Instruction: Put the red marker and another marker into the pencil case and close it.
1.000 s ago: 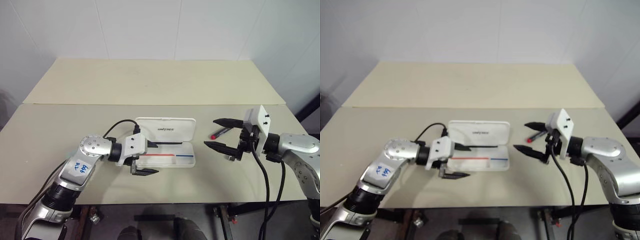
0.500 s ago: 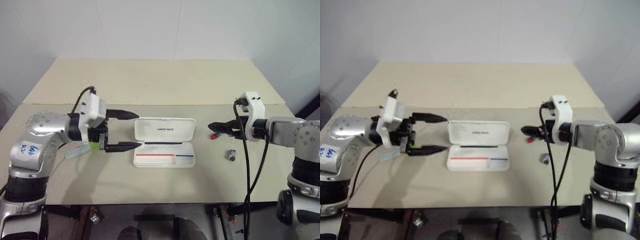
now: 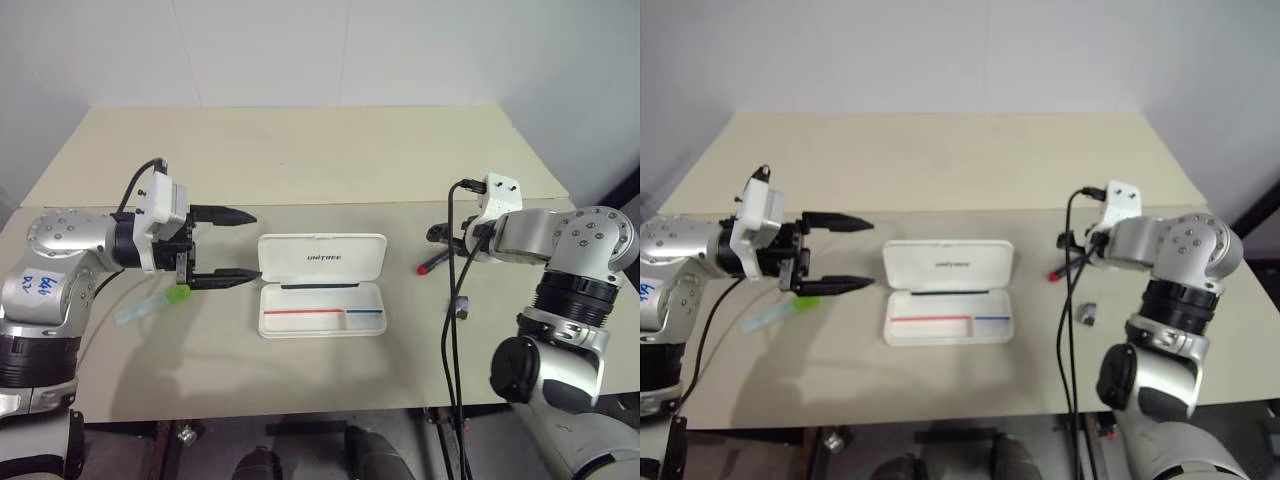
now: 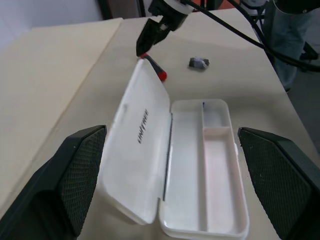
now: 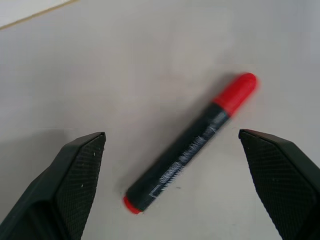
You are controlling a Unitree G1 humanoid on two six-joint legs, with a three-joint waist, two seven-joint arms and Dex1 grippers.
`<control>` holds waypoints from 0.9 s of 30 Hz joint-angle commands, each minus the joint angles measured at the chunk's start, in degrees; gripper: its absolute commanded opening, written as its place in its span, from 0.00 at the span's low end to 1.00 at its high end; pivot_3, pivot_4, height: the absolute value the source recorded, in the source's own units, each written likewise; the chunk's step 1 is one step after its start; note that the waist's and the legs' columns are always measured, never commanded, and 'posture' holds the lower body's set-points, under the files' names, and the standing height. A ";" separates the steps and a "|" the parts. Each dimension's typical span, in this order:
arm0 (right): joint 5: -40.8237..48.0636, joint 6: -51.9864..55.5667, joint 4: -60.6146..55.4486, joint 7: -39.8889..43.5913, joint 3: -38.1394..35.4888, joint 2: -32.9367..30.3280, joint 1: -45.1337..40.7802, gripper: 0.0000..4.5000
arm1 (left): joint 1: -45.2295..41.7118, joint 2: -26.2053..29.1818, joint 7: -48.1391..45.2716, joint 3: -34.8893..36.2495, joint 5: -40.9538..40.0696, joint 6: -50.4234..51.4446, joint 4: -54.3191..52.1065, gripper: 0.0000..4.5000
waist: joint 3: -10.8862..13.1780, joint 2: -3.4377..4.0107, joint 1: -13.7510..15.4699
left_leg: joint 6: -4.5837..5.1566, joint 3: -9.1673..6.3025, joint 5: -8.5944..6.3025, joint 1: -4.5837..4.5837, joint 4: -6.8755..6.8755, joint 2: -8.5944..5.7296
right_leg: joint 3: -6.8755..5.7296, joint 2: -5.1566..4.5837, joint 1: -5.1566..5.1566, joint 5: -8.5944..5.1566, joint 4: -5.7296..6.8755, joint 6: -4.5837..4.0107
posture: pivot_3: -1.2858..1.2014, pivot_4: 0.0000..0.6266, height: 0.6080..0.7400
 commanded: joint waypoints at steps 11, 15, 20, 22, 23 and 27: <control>-2.79 0.28 -2.26 -16.46 -5.16 7.33 -6.64 1.00 | 3.45 0.07 1.31 0.78 -1.14 -1.25 -5.36 1.00 | 0.00 0.00 -1.46 | 0.24 -0.20 -0.03 0.02 0.13 -0.02 | 0.01 0.05 0.03 0.03 0.21 0.04 | 0.52 0.24 1.00; -4.96 0.28 -2.68 -16.56 -5.79 10.26 -5.83 1.00 | 4.03 0.34 1.61 1.11 -1.40 -0.87 -6.24 1.00 | 0.00 0.01 -1.47 | 0.24 -0.31 -0.02 0.01 0.11 -0.02 | 0.01 0.04 0.03 0.02 0.20 0.04 | 0.52 0.24 1.00; -9.69 0.28 -1.97 -13.52 -5.42 13.03 -6.39 1.00 | 5.36 0.71 1.91 1.80 -1.75 -0.61 -7.50 1.00 | 0.00 0.01 -1.60 | 0.24 -0.32 -0.02 0.01 0.12 -0.03 | 0.01 0.04 0.03 0.03 0.20 0.04 | 0.52 0.24 1.00; -12.23 0.28 -1.60 -11.74 -5.12 13.15 -6.15 1.00 | 5.68 0.86 2.13 2.06 -1.96 -0.29 -8.03 1.00 | 0.00 0.01 -1.65 | 0.24 -0.33 -0.03 0.01 0.12 -0.03 | 0.01 0.03 0.03 0.03 0.19 0.04 | 0.52 0.24 1.00; -13.47 0.28 -1.59 -10.78 -4.96 13.36 -6.05 1.00 | 5.93 0.97 2.28 2.25 -2.09 -0.09 -8.39 1.00 | 0.00 0.01 -1.62 | 0.24 -0.35 -0.03 0.01 0.11 -0.03 | 0.01 0.03 0.04 0.03 0.19 0.04 | 0.52 0.24 1.00; -18.67 -0.11 -1.48 -7.36 -5.20 15.20 -5.84 1.00 | 6.58 1.35 2.79 2.75 -2.62 0.66 -9.68 1.00 | 0.00 0.01 -1.85 | 0.24 -0.36 -0.03 0.00 0.11 -0.04 | 0.00 0.03 0.03 0.03 0.19 0.04 | 0.52 0.24 1.00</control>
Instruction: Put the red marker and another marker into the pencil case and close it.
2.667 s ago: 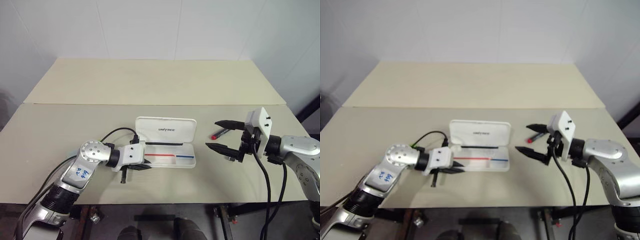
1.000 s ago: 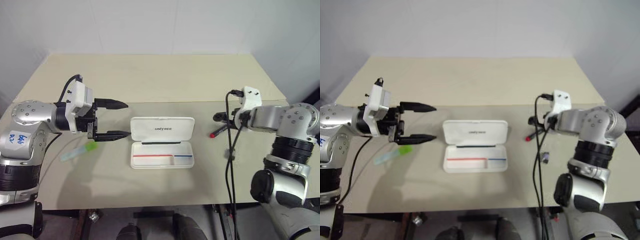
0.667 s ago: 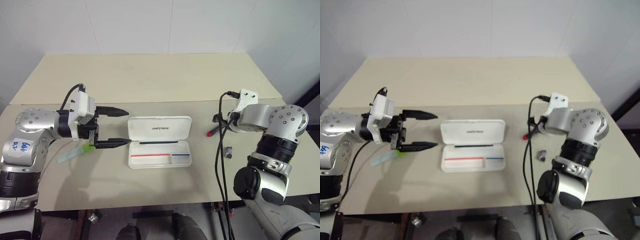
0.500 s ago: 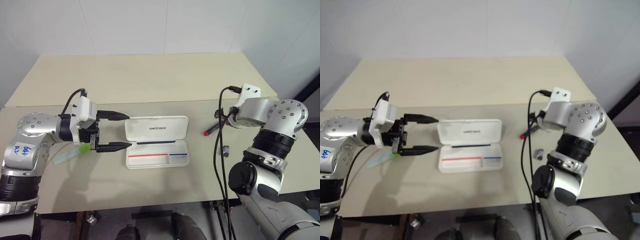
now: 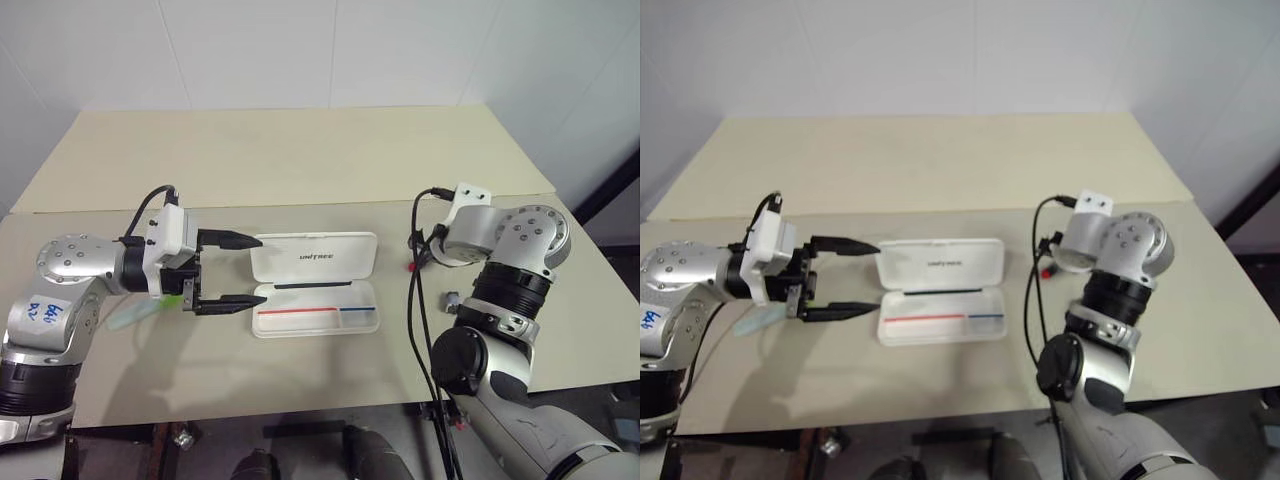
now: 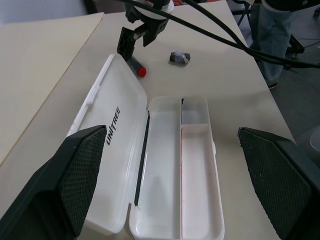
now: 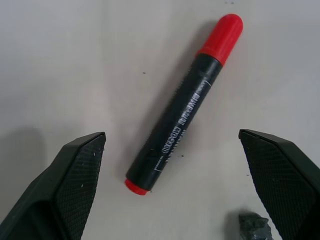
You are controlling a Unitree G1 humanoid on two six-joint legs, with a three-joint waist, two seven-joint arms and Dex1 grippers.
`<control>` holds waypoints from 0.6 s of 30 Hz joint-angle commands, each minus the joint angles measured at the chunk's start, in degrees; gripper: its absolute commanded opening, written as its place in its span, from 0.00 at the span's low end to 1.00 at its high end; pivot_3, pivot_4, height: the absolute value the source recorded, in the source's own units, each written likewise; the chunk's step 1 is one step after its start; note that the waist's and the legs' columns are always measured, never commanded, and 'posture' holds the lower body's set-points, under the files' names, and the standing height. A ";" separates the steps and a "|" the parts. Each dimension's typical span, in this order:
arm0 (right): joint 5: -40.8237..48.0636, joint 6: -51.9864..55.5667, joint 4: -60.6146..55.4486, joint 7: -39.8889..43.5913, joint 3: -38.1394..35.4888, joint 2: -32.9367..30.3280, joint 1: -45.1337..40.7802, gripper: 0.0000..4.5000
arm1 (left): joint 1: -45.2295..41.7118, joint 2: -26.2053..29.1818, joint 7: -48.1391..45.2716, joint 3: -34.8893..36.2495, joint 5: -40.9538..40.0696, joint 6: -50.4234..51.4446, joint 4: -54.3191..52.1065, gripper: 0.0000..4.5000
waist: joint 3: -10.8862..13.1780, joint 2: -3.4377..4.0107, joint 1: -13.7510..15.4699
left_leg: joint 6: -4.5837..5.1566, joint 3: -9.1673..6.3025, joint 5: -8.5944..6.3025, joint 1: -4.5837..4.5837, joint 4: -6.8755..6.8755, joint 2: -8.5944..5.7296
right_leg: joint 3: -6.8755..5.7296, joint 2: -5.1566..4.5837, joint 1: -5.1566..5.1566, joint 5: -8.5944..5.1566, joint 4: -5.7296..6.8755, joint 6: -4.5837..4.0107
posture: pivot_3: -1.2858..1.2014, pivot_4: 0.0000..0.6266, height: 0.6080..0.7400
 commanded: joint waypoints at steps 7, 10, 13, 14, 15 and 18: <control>-10.80 -4.00 0.29 7.93 1.51 3.99 1.61 1.00 | 0.82 1.60 1.60 2.67 -2.89 2.02 -5.45 1.00 | 0.00 0.00 -0.71 | -0.01 -0.06 0.01 0.00 -0.01 0.00 | -0.01 0.00 0.00 0.00 0.01 0.00 | 0.52 0.24 1.00; -13.13 -6.36 1.23 9.32 1.57 5.54 1.99 1.00 | 0.99 1.82 1.99 2.79 -3.29 2.49 -6.25 1.00 | -0.02 -0.03 -1.02 | -0.02 -0.08 0.01 0.03 0.00 0.00 | 0.01 0.00 0.00 0.00 0.04 0.01 | 0.52 0.24 1.00; -14.71 -8.86 1.99 10.16 1.00 7.46 2.61 0.86 | 1.30 2.01 2.47 3.08 -3.74 3.15 -7.32 1.00 | -0.04 -0.06 -1.24 | -0.02 -0.10 0.01 0.08 0.04 0.00 | 0.02 0.00 0.04 0.01 0.07 0.02 | 0.52 0.24 1.00; -15.13 -9.74 2.24 10.48 0.95 8.00 2.95 0.81 | 1.44 2.07 2.64 3.19 -3.81 3.30 -7.55 1.00 | -0.06 -0.09 -1.41 | -0.02 -0.10 0.01 0.09 0.06 0.00 | 0.01 0.00 0.05 0.02 0.08 0.02 | 0.52 0.24 1.00; -15.42 -10.22 2.47 10.70 0.44 8.54 3.08 0.72 | 1.59 2.14 2.75 3.28 -3.85 3.36 -7.70 1.00 | -0.08 -0.12 -1.59 | -0.03 -0.11 0.02 0.10 0.08 0.00 | 0.01 0.00 0.07 0.02 0.10 0.02 | 0.52 0.24 1.00; -16.22 -10.87 2.69 11.77 0.23 9.06 3.21 0.49 | 1.97 2.31 3.07 3.59 -4.01 3.66 -8.14 1.00 | -0.11 -0.18 -2.18 | -0.02 -0.15 0.03 0.14 0.10 0.00 | 0.01 0.00 0.15 0.04 0.11 0.04 | 0.52 0.24 1.00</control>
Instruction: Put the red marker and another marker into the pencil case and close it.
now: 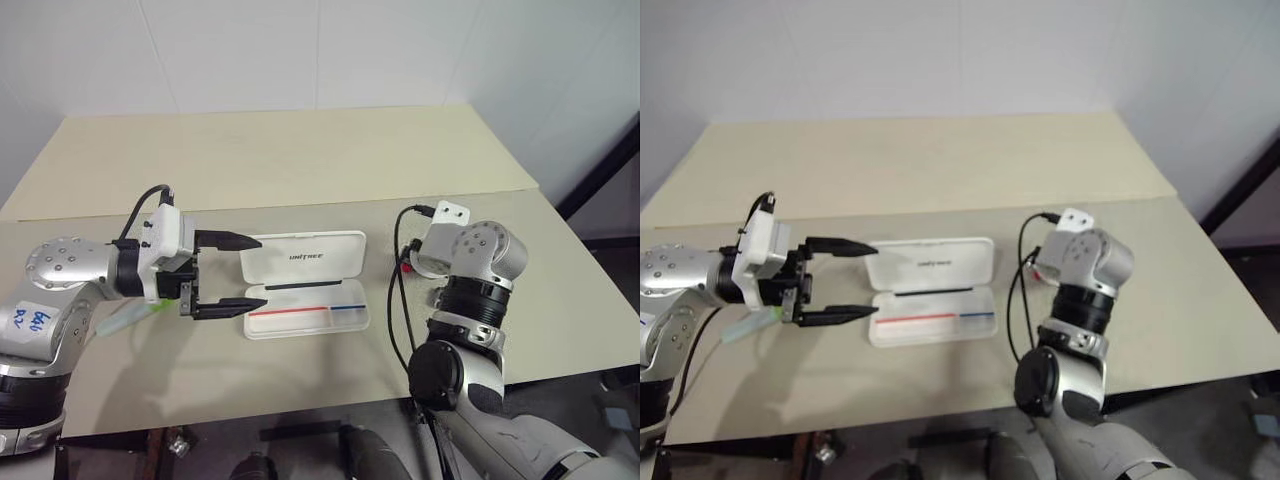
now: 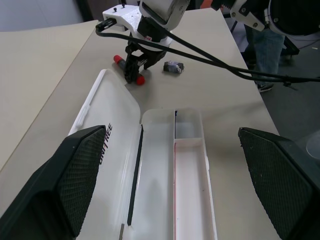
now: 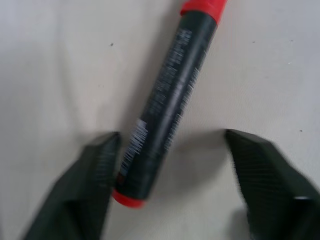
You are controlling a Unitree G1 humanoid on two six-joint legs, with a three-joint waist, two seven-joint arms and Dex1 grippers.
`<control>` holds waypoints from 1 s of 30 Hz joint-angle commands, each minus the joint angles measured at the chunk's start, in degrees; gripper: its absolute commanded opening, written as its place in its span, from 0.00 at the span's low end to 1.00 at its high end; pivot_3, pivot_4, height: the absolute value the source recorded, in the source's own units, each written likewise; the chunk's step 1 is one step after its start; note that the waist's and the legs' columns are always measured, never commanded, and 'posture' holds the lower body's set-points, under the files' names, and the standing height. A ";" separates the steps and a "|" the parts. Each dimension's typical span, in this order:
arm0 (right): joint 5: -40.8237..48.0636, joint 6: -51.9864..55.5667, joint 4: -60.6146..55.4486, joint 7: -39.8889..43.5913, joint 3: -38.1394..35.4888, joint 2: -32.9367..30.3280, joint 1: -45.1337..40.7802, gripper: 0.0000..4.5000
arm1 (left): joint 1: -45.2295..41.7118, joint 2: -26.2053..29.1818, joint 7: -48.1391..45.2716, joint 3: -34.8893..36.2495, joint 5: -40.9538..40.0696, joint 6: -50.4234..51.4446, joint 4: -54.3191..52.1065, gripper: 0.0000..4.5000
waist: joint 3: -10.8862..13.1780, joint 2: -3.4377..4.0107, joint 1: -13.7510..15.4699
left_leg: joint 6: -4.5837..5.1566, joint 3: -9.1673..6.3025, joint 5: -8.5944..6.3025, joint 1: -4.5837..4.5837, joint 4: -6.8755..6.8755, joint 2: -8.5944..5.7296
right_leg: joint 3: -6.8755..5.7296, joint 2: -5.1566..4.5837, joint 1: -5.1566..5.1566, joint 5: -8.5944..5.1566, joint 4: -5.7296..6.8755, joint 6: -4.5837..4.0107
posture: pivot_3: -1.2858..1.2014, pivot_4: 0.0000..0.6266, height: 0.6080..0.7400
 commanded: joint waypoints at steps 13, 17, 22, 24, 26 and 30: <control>-2.88 2.37 0.18 5.23 -1.68 -0.37 -1.82 0.13 | -0.59 0.69 1.02 0.78 -1.53 -0.30 -1.27 1.00 | 0.00 -0.01 -0.54 | 0.03 -0.11 0.04 0.06 -0.05 0.00 | 0.05 0.02 0.00 0.08 -0.03 0.01 | 0.52 0.24 1.00; -2.88 4.37 1.58 8.65 -1.10 -5.01 -4.50 0.13 | -0.81 0.42 0.84 0.34 -1.36 -0.71 -0.92 1.00 | 0.02 0.03 -0.48 | 0.03 -0.09 0.04 0.04 -0.08 -0.01 | 0.06 0.01 -0.01 0.08 -0.07 0.01 | 0.52 0.24 1.00; -0.37 0.90 3.37 22.81 9.97 -16.26 -4.97 0.13 | -1.33 -0.02 0.71 -0.19 -1.04 -1.25 0.19 1.00 | 0.06 0.09 -0.27 | 0.05 -0.03 0.04 -0.01 -0.15 -0.08 | 0.03 -0.02 -0.02 0.07 -0.15 0.01 | 0.52 0.24 1.00; 0.29 -1.86 3.09 28.67 14.40 -20.46 -3.92 0.13 | -1.36 -0.26 0.68 -0.37 -0.91 -1.51 0.46 1.00 | 0.06 0.09 -0.28 | 0.06 0.00 0.04 -0.03 -0.24 -0.08 | 0.03 -0.01 -0.03 0.07 -0.22 0.01 | 0.52 0.24 1.00; 0.77 -5.52 1.73 35.01 19.03 -24.89 -2.08 0.13 | -1.31 -0.64 0.60 -0.80 -0.64 -2.00 0.80 1.00 | 0.06 0.09 -0.27 | 0.06 0.02 0.04 -0.02 -0.34 -0.08 | 0.03 0.00 -0.03 0.07 -0.30 0.01 | 0.52 0.24 1.00; 4.07 -13.61 -3.31 48.36 22.65 -31.69 2.20 0.13 | -1.50 -1.04 0.09 -1.51 -0.50 -2.77 1.83 1.00 | 0.06 0.09 -0.08 | 0.05 0.06 0.05 -0.02 -0.54 -0.07 | 0.03 0.02 -0.04 0.06 -0.41 0.03 | 0.52 0.24 1.00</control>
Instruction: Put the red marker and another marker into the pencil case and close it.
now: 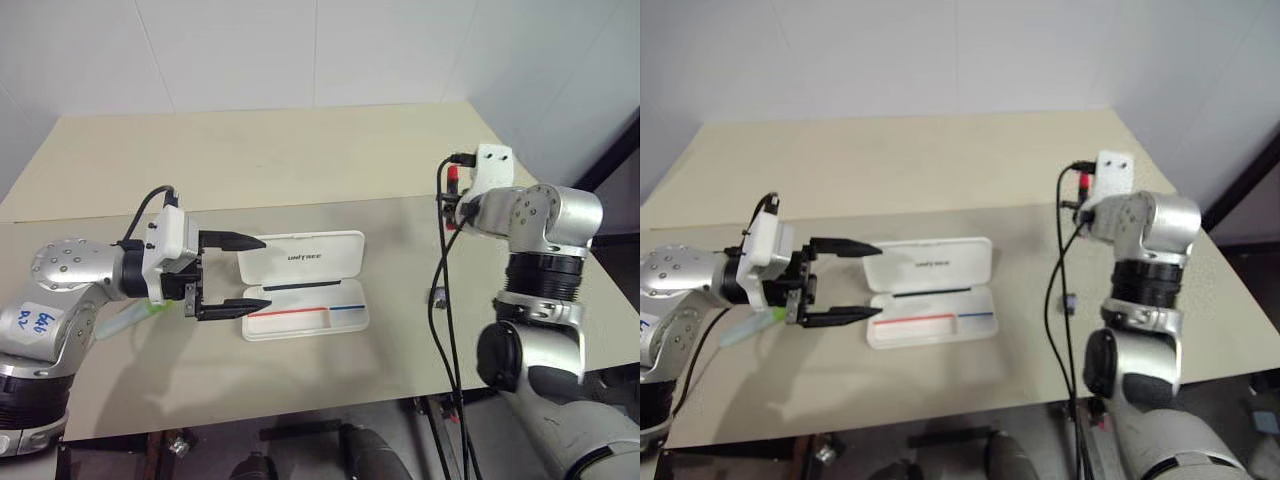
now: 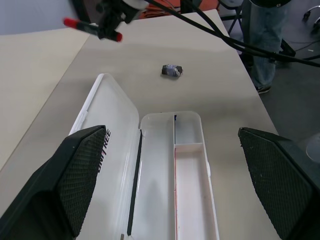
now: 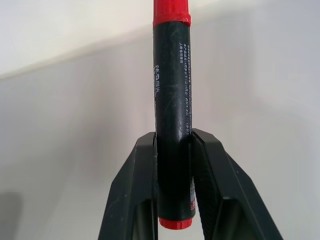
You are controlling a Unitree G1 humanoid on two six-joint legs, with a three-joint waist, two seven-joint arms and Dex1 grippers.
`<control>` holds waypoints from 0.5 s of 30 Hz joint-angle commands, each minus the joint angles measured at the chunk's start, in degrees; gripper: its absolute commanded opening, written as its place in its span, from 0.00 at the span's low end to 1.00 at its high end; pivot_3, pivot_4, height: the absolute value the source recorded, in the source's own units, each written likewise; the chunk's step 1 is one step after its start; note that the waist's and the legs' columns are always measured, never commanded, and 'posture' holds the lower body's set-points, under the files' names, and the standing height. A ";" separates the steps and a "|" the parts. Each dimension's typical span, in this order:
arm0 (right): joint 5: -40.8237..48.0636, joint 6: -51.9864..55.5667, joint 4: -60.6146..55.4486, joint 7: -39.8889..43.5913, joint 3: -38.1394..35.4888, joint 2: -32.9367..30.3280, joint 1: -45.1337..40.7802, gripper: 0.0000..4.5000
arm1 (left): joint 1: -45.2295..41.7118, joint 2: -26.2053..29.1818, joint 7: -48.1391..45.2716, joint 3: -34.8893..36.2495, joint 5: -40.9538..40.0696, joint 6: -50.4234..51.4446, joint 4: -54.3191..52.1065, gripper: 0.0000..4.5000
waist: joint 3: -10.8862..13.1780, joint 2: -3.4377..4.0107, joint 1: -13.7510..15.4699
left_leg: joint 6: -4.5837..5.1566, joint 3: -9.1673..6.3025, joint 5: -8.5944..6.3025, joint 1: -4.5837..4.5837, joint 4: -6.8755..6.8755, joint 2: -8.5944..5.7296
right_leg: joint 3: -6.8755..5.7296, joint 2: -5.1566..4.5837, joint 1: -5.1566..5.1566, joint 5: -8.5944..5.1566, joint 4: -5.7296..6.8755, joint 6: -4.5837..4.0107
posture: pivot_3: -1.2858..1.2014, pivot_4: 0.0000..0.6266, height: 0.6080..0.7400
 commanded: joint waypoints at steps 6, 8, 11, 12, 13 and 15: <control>6.16 -23.44 -12.54 28.52 2.08 -15.71 13.01 0.13 | -2.42 -0.52 -2.29 -1.30 0.67 -3.47 4.09 1.00 | 0.01 0.01 1.38 | -0.01 0.08 0.00 0.01 -0.05 -0.01 | 0.02 -0.01 -0.02 -0.01 -0.05 0.02 | 0.52 0.24 1.00; 9.64 -27.35 -15.05 37.18 1.66 -18.32 17.04 0.13 | -2.72 -0.64 -2.80 -1.58 0.92 -4.04 4.97 1.00 | 0.01 0.01 1.67 | -0.01 0.18 0.00 0.03 -0.02 0.00 | 0.00 0.02 0.02 -0.01 -0.03 0.02 | 0.52 0.24 1.00; 14.29 -37.37 -20.38 53.98 1.78 -22.72 25.78 0.13 | -2.41 -0.31 -3.66 -1.87 1.45 -5.11 5.88 1.00 | 0.01 0.01 2.36 | 0.01 0.23 0.01 0.03 0.04 0.02 | -0.02 0.07 0.04 -0.01 0.00 0.03 | 0.52 0.24 1.00; 15.08 -39.30 -21.00 56.67 1.70 -23.45 27.41 0.13 | -2.23 -0.14 -3.93 -1.84 1.61 -5.45 6.12 1.00 | 0.01 0.01 2.63 | 0.01 0.23 0.01 0.06 0.03 0.03 | -0.01 0.09 0.06 -0.01 0.00 0.03 | 0.52 0.24 1.00; 16.35 -38.61 -20.98 57.72 1.41 -23.91 28.05 0.13 | -2.04 0.02 -4.07 -1.71 1.80 -5.74 6.39 1.00 | 0.01 0.01 2.71 | 0.01 0.24 0.01 0.06 0.05 0.03 | -0.01 0.10 0.06 -0.01 0.02 0.03 | 0.52 0.24 1.00; 17.84 -39.40 -20.52 63.37 2.81 -25.80 28.60 0.13 | -0.45 0.97 -4.31 -0.64 2.21 -6.31 6.44 1.00 | 0.02 0.02 2.80 | 0.01 0.32 0.01 0.06 0.33 0.03 | 0.06 0.09 0.06 0.00 0.17 0.05 | 0.52 0.24 1.00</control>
